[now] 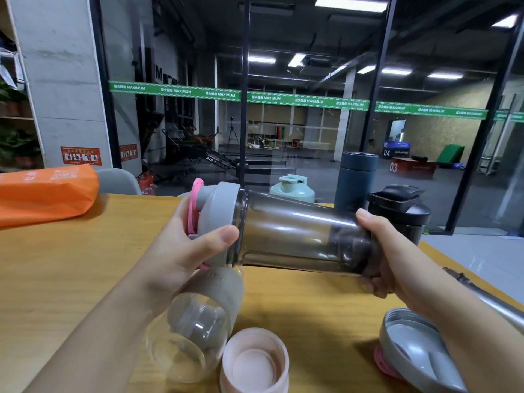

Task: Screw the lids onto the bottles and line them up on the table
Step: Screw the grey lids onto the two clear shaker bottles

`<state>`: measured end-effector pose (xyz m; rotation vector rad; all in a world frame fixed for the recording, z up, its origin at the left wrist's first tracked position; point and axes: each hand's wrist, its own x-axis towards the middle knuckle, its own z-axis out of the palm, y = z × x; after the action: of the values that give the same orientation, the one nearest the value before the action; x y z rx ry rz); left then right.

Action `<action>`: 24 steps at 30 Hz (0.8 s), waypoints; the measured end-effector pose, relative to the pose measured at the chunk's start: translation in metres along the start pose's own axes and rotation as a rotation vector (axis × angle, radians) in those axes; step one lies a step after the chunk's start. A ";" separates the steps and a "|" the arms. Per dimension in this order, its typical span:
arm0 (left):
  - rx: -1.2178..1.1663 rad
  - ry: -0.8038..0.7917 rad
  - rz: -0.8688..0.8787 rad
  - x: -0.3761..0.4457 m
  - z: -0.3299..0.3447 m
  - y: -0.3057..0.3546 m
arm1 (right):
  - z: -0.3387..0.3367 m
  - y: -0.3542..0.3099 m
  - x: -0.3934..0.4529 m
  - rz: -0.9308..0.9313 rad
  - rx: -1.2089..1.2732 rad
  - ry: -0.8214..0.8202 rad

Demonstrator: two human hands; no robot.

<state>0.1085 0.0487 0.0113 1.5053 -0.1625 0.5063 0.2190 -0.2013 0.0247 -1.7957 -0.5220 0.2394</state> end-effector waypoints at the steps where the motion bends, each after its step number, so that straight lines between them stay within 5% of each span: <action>1: 0.006 -0.006 0.007 -0.001 0.000 0.001 | 0.000 0.000 -0.001 0.015 -0.004 -0.007; 9: 0.066 0.033 0.043 0.002 -0.002 0.002 | 0.009 -0.006 -0.006 -0.037 0.164 -0.020; 15: 0.025 0.112 0.009 0.004 -0.005 0.001 | 0.006 -0.006 -0.017 -0.399 -0.146 -0.034; 24: 0.036 0.192 -0.087 0.005 -0.008 0.000 | -0.003 -0.002 -0.012 -0.481 -0.187 -0.032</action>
<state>0.1115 0.0575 0.0127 1.4824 0.0619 0.5829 0.2095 -0.2089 0.0264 -1.7861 -1.0045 -0.1176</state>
